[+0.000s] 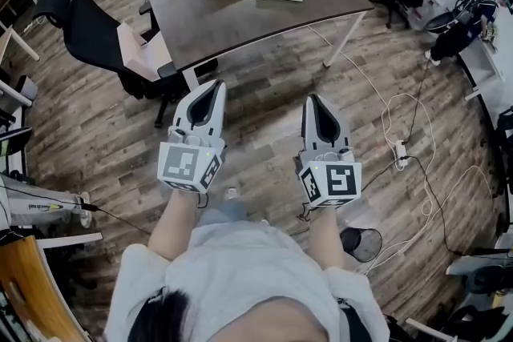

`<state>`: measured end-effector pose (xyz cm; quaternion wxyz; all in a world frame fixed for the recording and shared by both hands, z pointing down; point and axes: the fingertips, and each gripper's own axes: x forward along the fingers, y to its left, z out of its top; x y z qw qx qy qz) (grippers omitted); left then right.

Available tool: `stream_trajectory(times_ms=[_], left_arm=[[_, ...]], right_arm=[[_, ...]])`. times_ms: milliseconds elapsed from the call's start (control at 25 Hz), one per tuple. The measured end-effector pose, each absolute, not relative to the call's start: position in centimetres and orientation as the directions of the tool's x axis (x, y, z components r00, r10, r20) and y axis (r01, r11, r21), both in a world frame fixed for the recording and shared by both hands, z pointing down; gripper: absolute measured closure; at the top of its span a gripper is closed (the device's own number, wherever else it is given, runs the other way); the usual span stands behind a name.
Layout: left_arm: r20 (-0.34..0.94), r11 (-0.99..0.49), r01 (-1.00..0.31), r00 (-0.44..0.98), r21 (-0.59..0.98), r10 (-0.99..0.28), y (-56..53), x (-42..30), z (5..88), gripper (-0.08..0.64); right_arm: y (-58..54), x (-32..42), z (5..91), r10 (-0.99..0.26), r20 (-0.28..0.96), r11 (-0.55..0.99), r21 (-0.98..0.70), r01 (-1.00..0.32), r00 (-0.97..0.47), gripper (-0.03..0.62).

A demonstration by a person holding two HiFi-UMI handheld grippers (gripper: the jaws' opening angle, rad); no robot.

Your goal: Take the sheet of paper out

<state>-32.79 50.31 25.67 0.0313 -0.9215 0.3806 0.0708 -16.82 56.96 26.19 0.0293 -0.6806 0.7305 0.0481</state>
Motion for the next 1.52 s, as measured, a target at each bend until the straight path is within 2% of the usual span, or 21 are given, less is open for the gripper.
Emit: stream_trajectory(times_ms=[480,880,1520], left_arm=[[-0.174,-0.737,-0.676,0.725,0.011,-0.667,42.7,-34.5,25.4,0.551],[-0.184,-0.759,-0.65,0.743,0.031,-0.643,38.1,-34.9,25.5,0.551],[-0.187,-0.736,-0.676,0.719,0.031,-0.669,27.8,-28.2,25.2,0.551]], right_arm=[[50.0,-18.3,25.7,-0.987,-0.155,0.037,0.014,-0.999,-0.039,0.577],[46.3,-19.0,25.2,-0.991,-0.136,0.005,0.058,-0.998,-0.013,0.577],[35.6,-11.5,25.1,-0.987,-0.156,0.031,0.046,-0.998,-0.037,0.577]])
